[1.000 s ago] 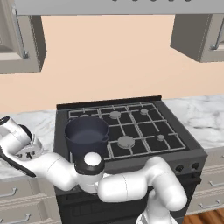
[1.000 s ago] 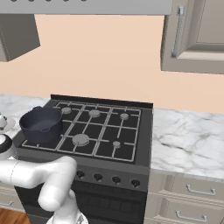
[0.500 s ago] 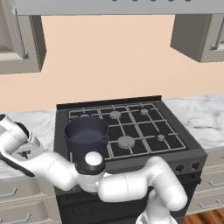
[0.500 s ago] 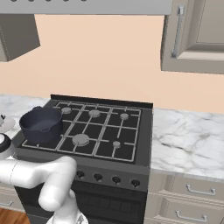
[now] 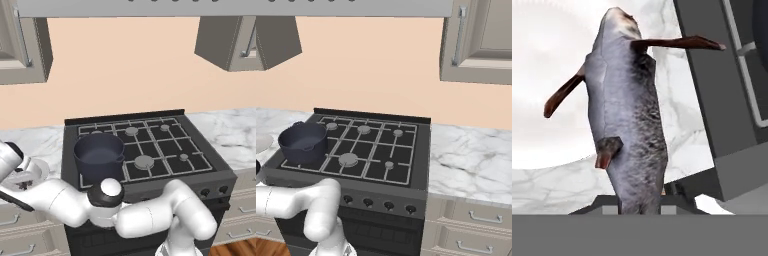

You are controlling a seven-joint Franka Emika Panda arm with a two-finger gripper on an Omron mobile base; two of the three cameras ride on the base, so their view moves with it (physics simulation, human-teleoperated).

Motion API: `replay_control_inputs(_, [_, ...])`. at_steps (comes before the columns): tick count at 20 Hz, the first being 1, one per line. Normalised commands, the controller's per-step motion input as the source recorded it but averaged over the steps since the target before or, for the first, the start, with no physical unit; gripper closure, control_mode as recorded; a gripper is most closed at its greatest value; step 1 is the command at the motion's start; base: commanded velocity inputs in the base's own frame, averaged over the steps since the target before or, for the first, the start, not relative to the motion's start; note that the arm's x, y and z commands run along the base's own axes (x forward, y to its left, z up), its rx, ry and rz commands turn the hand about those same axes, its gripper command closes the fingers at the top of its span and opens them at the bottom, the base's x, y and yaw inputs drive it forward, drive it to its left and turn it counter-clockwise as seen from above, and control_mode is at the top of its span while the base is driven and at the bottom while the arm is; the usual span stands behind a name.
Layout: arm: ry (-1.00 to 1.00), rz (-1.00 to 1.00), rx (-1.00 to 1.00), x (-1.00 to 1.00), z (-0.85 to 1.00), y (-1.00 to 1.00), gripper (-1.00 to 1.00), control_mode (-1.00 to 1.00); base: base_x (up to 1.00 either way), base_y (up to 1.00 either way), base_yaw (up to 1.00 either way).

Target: Retrieve the frozen meat and place it in the pot on a burner. Then turn the burner on.

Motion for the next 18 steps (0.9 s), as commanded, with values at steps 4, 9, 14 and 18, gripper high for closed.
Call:
replay_control_inputs(4, [0.00,-0.22,0.00,-1.00,0.00,-0.57,1.00,-1.00,0.00,0.00,0.00])
replay_control_inputs(9, [0.01,-0.13,-0.07,-0.60,0.01,-0.83,1.00,-1.00,0.00,0.00,0.00])
replay_control_inputs(14, [-0.16,-0.02,-0.14,-0.42,0.14,-0.97,1.00,-1.00,0.00,0.00,0.00])
replay_control_inputs(18, [-0.28,0.04,0.00,-0.62,0.87,-0.60,1.00,-1.00,0.00,0.00,0.00])
